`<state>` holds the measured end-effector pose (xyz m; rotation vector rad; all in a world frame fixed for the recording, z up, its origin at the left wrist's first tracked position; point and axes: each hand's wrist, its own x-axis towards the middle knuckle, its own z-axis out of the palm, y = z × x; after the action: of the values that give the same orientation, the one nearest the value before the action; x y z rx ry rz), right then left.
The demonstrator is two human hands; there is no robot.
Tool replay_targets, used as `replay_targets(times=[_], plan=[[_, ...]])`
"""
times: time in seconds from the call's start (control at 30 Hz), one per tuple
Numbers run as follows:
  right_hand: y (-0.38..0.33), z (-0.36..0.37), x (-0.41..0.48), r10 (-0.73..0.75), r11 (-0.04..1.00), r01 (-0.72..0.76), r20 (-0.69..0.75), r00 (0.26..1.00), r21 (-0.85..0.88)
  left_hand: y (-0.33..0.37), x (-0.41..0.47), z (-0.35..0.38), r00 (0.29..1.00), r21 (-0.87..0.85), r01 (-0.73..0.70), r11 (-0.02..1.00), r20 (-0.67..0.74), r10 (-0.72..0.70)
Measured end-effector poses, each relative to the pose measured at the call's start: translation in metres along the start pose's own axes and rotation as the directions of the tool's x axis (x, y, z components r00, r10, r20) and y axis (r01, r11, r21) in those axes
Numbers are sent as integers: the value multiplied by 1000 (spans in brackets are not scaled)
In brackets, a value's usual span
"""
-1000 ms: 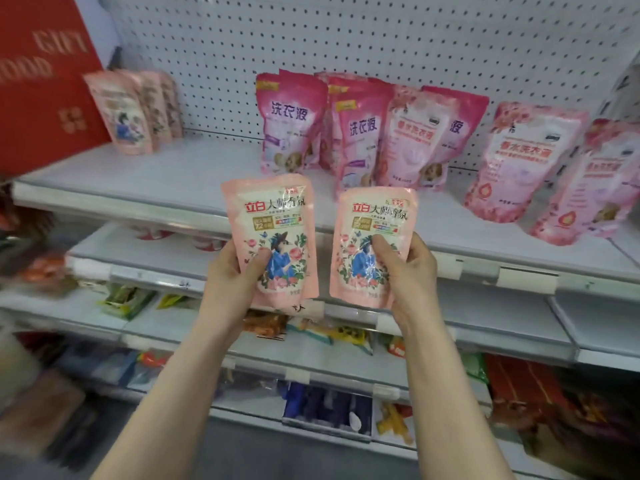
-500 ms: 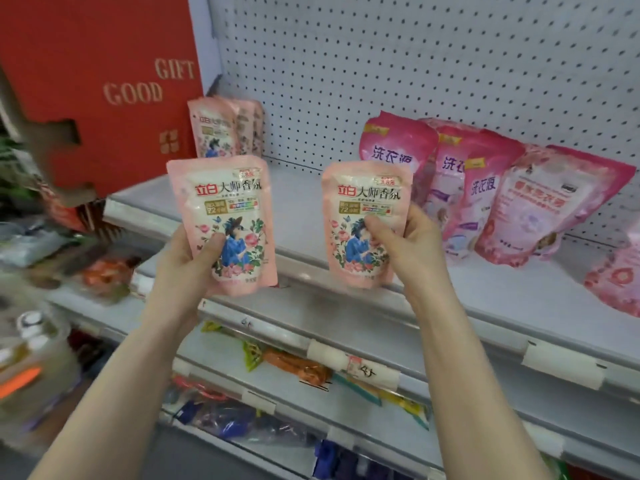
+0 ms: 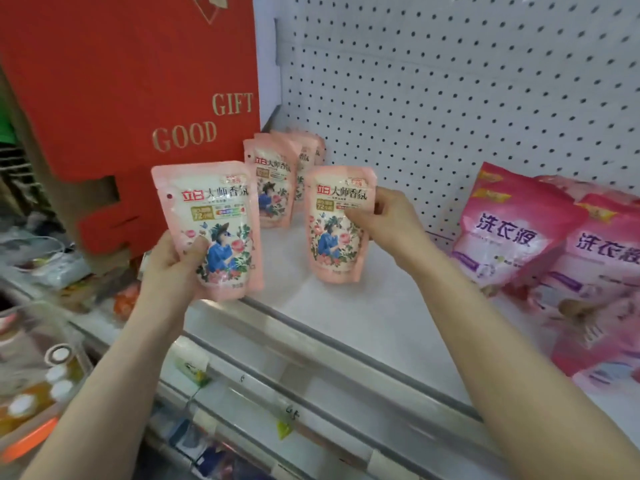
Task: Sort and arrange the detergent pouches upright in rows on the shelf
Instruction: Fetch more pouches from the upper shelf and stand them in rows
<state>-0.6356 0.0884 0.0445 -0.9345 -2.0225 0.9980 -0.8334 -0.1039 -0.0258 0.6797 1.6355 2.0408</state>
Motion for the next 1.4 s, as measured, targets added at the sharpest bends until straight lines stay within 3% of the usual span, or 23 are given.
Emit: replay_targets(times=[0.2, 0.33, 0.5, 0.57, 0.7, 0.77, 0.83, 0.87, 1.03, 1.13, 1.4], plan=[[-10, 75, 66, 47, 984, -44, -12, 999, 175, -3, 35, -11, 999, 37, 11, 999, 39, -13], [-7, 125, 90, 92, 979, -70, -105, 990, 190, -3, 51, -19, 997, 61, 8, 998, 76, -12], [1, 145, 96, 103, 974, -83, -83, 991, 212, -9, 69, -24, 992, 88, 1, 996, 122, -12], [-9, 135, 91, 51, 984, -33, -97, 994, 176, -12, 75, -23, 988, 101, -2, 995, 154, -14], [-43, 108, 68, -209, 970, 241, -372, 905, 41, -17, 84, -14, 971, 151, -2, 989, 238, -34], [-56, 100, 56, -324, 945, 324, -240, 915, -41, -18, 87, -7, 954, 169, -24, 985, 298, -27], [-62, 100, 51, -326, 937, 324, 5, 945, -128, -18, 91, -1, 938, 178, -61, 982, 348, -5], [-60, 102, 52, -326, 925, 331, 58, 943, -184, -19, 94, 1, 933, 190, -84, 978, 361, 10], [-52, 122, 73, -389, 879, 347, -68, 919, -328, -27, 110, 3, 956, 310, -264, 913, 211, 204], [-49, 131, 86, -412, 865, 350, -111, 904, -360, -33, 106, 2, 919, 473, -394, 788, 186, 348], [-47, 132, 86, -536, 721, 419, -60, 842, -551, -48, 108, 17, 921, 693, -388, 608, 271, 279]])
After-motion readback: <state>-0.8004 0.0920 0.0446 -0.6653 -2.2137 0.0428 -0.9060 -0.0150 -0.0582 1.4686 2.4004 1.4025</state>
